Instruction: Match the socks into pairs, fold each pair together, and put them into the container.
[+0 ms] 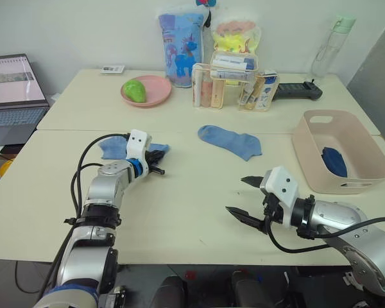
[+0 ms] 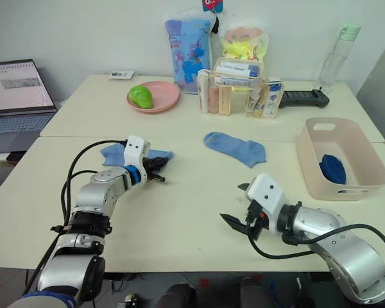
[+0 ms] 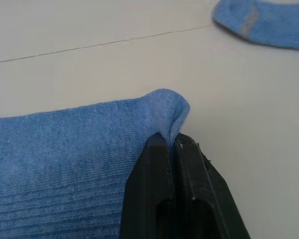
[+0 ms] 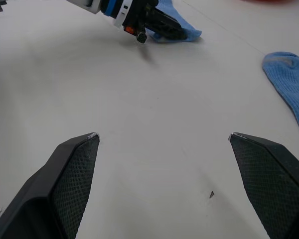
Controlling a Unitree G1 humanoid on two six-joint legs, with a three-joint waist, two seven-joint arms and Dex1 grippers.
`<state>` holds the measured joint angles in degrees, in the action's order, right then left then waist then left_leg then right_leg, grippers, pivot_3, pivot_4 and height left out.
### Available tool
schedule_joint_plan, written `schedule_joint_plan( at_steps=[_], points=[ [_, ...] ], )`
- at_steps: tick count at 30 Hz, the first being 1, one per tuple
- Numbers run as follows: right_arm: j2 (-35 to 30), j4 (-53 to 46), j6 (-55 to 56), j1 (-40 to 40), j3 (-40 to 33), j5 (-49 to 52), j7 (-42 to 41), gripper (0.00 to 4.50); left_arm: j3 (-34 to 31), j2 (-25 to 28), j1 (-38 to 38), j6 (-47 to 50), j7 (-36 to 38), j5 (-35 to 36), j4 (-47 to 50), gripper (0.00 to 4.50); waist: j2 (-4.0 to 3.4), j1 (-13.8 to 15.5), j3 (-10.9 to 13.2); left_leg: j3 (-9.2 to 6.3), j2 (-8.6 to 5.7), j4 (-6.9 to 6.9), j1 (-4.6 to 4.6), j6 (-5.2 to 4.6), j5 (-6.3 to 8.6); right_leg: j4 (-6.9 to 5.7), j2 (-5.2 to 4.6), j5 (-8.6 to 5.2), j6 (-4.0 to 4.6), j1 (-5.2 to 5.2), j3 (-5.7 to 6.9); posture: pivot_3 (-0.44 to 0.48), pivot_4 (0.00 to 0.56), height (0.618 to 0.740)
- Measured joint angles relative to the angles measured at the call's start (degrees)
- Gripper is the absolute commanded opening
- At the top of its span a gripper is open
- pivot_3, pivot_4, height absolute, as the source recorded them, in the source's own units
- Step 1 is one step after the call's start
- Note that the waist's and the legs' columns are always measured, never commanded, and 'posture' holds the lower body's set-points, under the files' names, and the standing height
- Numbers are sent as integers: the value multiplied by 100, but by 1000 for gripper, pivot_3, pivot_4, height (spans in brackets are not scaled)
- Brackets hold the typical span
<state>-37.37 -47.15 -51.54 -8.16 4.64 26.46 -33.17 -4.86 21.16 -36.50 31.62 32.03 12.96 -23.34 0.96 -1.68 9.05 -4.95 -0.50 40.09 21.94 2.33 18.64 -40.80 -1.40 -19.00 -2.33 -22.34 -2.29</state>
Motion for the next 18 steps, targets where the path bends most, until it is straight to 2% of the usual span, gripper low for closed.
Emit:
schedule_joint_plan(
  at_steps=[4, 6, 9, 14, 18],
  points=[
    [-61, 4, 0, 67, -35, 3, 1, 4500, -11, -541, 369, 1383, -406, 527, 1616, 32, 0, 1, 0, -1, -1, 3, 4, 11, -6, 3, -1, 0, 0, 1, -4, 0, 150, 703],
    [-109, 6, -2, 92, -122, 7, 1, 4500, 52, -856, 527, 1854, -604, 716, 2081, 32, 1, 3, 0, -2, 0, 3, 2, 13, -7, 0, -1, 0, 0, 1, -3, 0, 150, 703],
    [-205, 8, -8, 135, -253, 11, 2, 4500, 200, -1337, 552, 2074, -915, 738, 2249, 32, 1, 13, 0, -1, -1, 3, 1, 10, -5, 0, 0, 0, 0, 5, -2, 0, 150, 703],
    [-241, 6, -33, 158, -312, 20, 15, 4500, 358, -1933, 407, 1757, -1234, 683, 1896, 32, 2, 13, 1, 8, 0, 2, -4, 0, 0, -2, 1, 0, 0, 4, -4, 0, 150, 703],
    [-244, -21, -62, 206, -331, 46, 82, 4500, 353, -2078, 406, 1825, -1106, 907, 1878, 1036, 3, 10, 1, 7, 0, 1, -2, 1, -1, 0, 2, 0, 0, 4, -5, 0, 150, 703]
  ],
)
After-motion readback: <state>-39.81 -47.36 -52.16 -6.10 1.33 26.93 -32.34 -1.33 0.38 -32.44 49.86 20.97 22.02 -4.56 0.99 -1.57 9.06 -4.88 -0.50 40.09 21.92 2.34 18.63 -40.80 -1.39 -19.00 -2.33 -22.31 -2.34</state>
